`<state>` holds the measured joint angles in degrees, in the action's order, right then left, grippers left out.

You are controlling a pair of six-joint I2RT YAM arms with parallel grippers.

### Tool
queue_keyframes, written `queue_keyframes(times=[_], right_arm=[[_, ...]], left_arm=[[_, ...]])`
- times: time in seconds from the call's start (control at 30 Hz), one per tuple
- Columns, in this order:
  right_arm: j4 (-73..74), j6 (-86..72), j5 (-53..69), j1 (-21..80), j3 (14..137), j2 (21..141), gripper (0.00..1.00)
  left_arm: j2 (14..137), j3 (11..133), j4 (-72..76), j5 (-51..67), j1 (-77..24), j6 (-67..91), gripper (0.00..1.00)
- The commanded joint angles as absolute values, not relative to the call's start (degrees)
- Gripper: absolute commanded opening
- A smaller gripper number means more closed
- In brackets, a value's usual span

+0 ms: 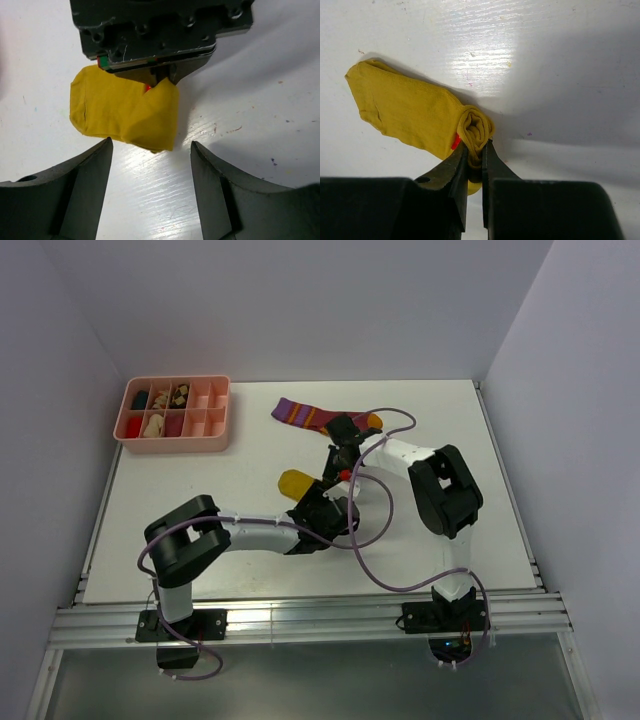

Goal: Roll the socks
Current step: Roll the sock at the center of the board.

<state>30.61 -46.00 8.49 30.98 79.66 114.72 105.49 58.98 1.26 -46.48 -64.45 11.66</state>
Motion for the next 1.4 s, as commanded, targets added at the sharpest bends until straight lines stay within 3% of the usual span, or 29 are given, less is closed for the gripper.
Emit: queue_keyframes(times=[0.0,0.37,0.83,1.1,1.37], right_arm=[[33.31,-44.65,8.79,31.38,80.77,116.54,0.0],[33.13,-44.21,13.26,30.41,81.21,117.68,0.0],[34.8,-40.7,16.44,28.3,83.06,120.59,0.0],[34.54,-40.52,17.58,28.39,82.88,120.94,0.0],[34.71,-39.2,19.77,28.3,83.58,121.73,0.0]], left_arm=[[103.8,59.16,7.29,-48.87,-64.86,10.55,0.67],[106.17,54.41,14.67,-51.06,-64.86,10.55,0.64],[110.21,54.84,11.51,-51.84,-64.16,14.24,0.62],[107.15,55.11,16.43,-56.16,-64.51,7.83,0.62],[109.15,56.33,14.51,-52.47,-64.78,7.2,0.56]])
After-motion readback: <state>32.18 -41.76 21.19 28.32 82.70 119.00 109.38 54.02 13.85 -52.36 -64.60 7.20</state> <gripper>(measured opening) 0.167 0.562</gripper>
